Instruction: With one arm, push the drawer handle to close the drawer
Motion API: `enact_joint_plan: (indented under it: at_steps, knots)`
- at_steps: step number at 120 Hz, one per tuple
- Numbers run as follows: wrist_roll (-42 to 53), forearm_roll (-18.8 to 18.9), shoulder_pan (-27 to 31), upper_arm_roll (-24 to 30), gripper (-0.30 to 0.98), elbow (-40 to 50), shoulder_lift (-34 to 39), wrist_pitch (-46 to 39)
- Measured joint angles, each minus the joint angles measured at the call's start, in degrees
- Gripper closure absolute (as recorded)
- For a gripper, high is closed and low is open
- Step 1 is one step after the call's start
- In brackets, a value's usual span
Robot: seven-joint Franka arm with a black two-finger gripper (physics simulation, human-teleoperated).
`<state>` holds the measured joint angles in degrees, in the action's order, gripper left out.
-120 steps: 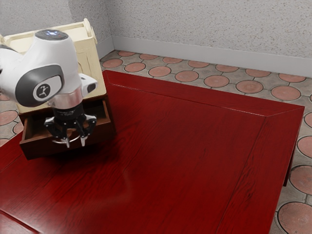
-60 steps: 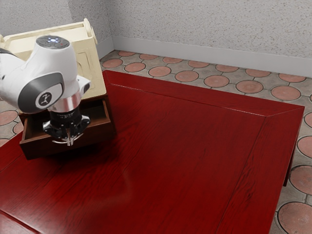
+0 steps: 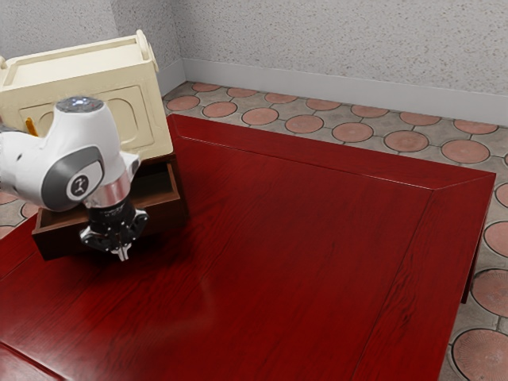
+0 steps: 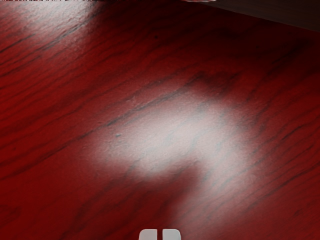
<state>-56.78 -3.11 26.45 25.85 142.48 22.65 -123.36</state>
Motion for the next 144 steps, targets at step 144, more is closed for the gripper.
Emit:
enact_joint_plan:
  at_steps: [144]
  knots:
    - [1.72, 23.09, 6.99, -0.08, 0.79, -7.57, -12.90, -6.03]
